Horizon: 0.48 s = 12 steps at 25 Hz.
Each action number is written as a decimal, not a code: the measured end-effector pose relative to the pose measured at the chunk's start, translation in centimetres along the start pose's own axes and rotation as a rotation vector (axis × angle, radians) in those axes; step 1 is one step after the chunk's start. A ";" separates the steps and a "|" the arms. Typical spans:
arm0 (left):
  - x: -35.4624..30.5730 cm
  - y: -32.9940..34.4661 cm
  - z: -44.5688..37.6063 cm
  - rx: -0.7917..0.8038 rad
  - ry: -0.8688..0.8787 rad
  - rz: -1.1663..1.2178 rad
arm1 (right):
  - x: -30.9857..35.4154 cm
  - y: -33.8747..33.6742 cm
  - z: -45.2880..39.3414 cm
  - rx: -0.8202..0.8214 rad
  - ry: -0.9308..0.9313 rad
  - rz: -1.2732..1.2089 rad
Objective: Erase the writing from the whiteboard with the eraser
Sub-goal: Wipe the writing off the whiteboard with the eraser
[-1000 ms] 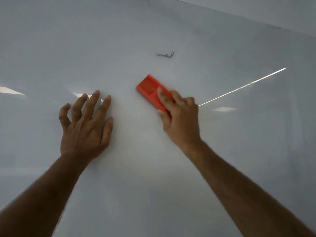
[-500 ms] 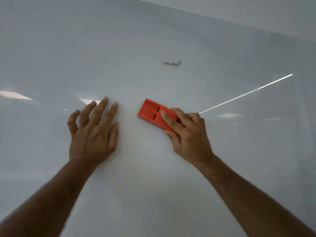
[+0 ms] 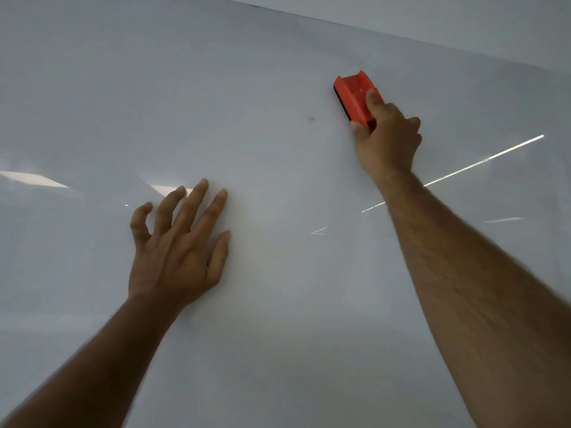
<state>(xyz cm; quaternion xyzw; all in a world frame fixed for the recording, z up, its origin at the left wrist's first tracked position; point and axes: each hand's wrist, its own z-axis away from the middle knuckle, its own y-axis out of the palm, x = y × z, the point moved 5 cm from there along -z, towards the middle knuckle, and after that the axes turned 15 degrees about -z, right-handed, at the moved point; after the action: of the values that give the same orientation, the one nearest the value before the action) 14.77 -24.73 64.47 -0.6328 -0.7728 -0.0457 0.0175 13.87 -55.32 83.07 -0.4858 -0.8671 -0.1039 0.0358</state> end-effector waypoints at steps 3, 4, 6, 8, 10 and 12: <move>0.1 0.0 -0.1 -0.002 -0.014 0.014 | 2.7 1.0 2.1 0.071 -0.132 -0.004; 0.2 -0.1 -0.1 0.001 -0.028 0.022 | 4.0 1.6 3.5 0.108 -0.204 -0.001; 0.3 0.0 0.0 0.010 -0.070 0.040 | 6.5 2.8 7.5 0.191 -0.371 -0.004; 0.7 0.1 0.2 0.004 -0.114 0.060 | 8.3 3.6 12.3 0.260 -0.524 -0.046; 0.9 0.1 0.3 0.001 -0.120 0.069 | 8.7 3.7 15.7 0.281 -0.637 -0.079; 1.4 0.1 0.5 0.002 -0.101 0.064 | 8.2 3.5 16.9 0.289 -0.717 -0.051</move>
<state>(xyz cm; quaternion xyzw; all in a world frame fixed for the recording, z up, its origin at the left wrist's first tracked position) 14.59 -23.35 64.07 -0.6588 -0.7520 -0.0126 -0.0193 13.23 -43.05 68.46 -0.4594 -0.8423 0.1948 -0.2040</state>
